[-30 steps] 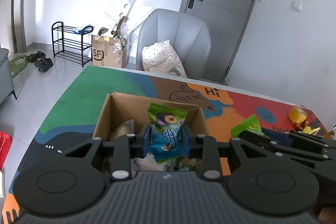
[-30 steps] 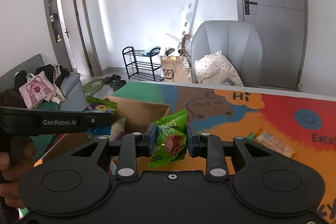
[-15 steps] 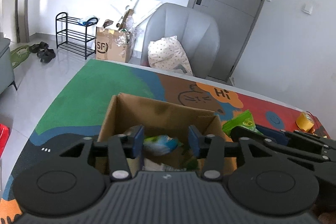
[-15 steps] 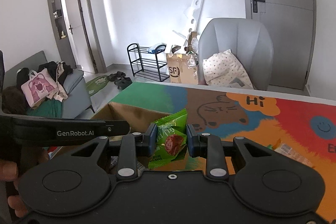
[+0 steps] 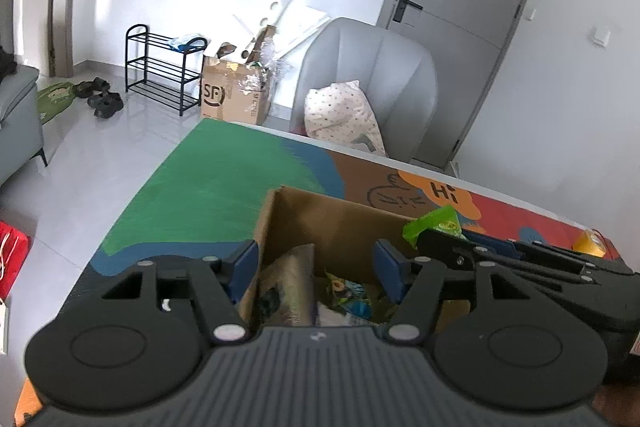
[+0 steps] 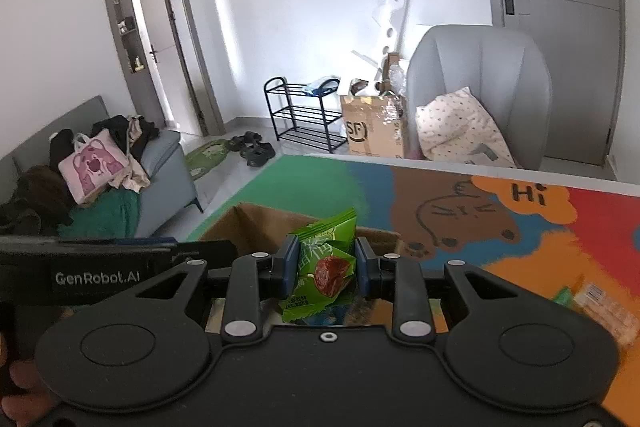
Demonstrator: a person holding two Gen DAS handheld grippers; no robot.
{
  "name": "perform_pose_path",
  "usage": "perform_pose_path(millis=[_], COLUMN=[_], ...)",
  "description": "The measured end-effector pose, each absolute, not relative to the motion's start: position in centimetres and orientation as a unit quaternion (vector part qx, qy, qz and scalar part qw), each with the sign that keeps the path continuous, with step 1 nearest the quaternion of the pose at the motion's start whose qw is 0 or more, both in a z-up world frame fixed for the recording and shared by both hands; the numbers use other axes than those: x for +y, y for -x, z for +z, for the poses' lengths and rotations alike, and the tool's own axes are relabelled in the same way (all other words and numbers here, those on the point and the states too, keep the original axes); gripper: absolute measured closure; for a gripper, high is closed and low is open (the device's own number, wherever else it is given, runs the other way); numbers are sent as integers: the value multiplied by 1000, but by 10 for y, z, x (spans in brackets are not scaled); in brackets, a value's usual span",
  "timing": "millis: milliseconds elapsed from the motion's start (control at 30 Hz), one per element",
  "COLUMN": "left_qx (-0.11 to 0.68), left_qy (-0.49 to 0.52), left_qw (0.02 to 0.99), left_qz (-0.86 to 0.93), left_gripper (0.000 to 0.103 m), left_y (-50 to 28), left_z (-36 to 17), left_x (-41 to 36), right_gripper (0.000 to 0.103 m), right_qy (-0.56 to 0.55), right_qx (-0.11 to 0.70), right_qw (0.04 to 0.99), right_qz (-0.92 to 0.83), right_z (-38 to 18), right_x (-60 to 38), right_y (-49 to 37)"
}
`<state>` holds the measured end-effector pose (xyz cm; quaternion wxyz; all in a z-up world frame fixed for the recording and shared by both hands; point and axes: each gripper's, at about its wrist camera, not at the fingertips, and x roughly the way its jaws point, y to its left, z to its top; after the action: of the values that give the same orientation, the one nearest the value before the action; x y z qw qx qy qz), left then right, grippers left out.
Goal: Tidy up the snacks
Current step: 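Open both grippers to drop the bags into the cardboard box, then move both grippers back to the green snack bag and wrapped pastry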
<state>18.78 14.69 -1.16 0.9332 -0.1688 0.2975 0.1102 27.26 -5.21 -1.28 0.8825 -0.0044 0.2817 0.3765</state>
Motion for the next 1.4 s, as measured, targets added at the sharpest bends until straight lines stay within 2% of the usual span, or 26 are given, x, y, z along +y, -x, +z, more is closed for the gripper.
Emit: perform_pose_path(millis=[67,167,400,733,900,967,1400], left_qx=[295,292,288,289,294,297,326], left_qy=[172,177,174,158,153,150,131], left_qw=[933,932,935,939,940,940,935], left_qz=[115,122,117,96,85,81,52], left_gripper=[38,33,26,18,16,16,15], left_y=[-186,-184,-180,-178,-180,-181,-192], left_z=[-11,-9,-7,-5,-7,-9,-15], left_x=[150,152,147,121,108,101,56], right_gripper=[72,59,59,52,39,30,13], right_qy=[1,-16,-24,-26,-30,-33,-52], right_qx=[279,279,286,289,286,285,301], right_qw=[879,880,887,898,905,907,912], right_qz=[386,385,361,331,314,307,274], right_z=[-10,-9,-10,-12,-12,-13,-25], right_x=[-48,-50,-66,-97,-116,-125,-178], right_y=[-272,-274,-271,-262,-259,-258,-258])
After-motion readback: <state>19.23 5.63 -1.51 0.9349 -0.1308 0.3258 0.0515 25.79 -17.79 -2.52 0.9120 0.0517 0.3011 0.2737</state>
